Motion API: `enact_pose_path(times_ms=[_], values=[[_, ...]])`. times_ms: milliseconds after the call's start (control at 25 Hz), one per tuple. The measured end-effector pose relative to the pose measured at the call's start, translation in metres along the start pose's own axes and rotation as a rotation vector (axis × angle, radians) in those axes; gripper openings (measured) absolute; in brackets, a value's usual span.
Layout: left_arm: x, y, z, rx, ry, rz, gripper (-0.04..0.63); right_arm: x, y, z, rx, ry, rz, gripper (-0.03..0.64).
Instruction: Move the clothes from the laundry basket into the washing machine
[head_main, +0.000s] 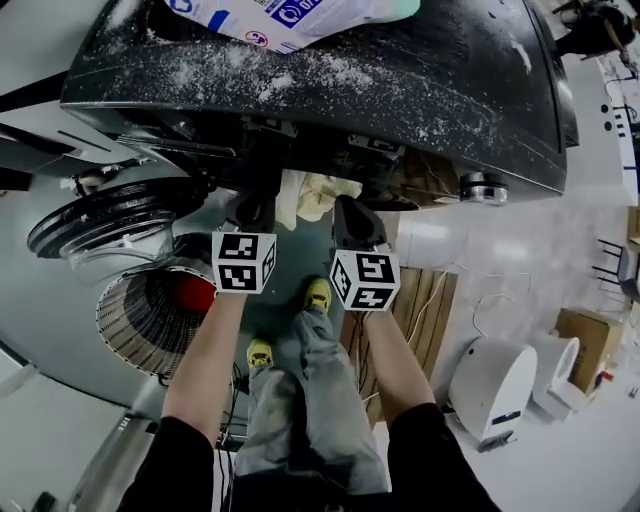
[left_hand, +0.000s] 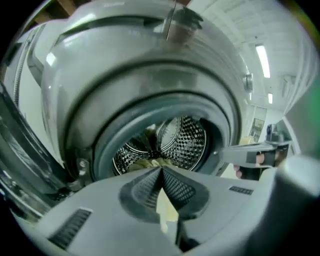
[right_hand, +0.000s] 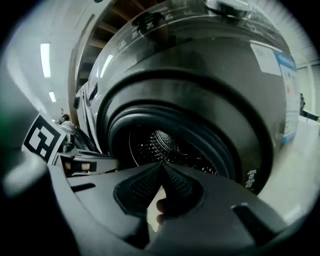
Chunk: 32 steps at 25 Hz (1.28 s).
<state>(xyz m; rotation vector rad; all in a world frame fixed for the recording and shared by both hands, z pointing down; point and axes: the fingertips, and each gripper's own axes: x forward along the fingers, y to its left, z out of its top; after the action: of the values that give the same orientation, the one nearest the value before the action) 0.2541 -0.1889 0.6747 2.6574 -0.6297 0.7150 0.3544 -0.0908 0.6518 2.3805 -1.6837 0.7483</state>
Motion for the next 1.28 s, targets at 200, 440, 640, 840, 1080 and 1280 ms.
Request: enact_pose_path(times_ms=[200,440,640,840,1080,1280], values=[[-0.039,-0.011,0.02,-0.002,-0.025,-0.011,0.011,-0.035,0.011,0.018,0.023,-0.002,-0.009,0.003],[-0.089,-0.02,0.045,-0.005,-0.051,-0.021,0.011,-0.08,0.026,0.043,0.031,0.001,-0.012,0.003],[-0.13,-0.02,0.079,-0.007,-0.092,-0.007,0.011,-0.11,0.04,0.079,-0.002,-0.016,-0.028,0.003],[-0.168,-0.023,0.107,-0.024,-0.132,-0.001,0.011,-0.132,0.061,0.099,-0.002,-0.01,-0.013,0.003],[-0.211,-0.017,0.141,0.021,-0.163,0.016,0.011,-0.167,0.081,0.128,0.002,-0.023,0.001,0.003],[-0.247,-0.015,0.171,0.026,-0.21,0.039,0.011,-0.19,0.088,0.149,0.034,-0.018,-0.014,0.003]])
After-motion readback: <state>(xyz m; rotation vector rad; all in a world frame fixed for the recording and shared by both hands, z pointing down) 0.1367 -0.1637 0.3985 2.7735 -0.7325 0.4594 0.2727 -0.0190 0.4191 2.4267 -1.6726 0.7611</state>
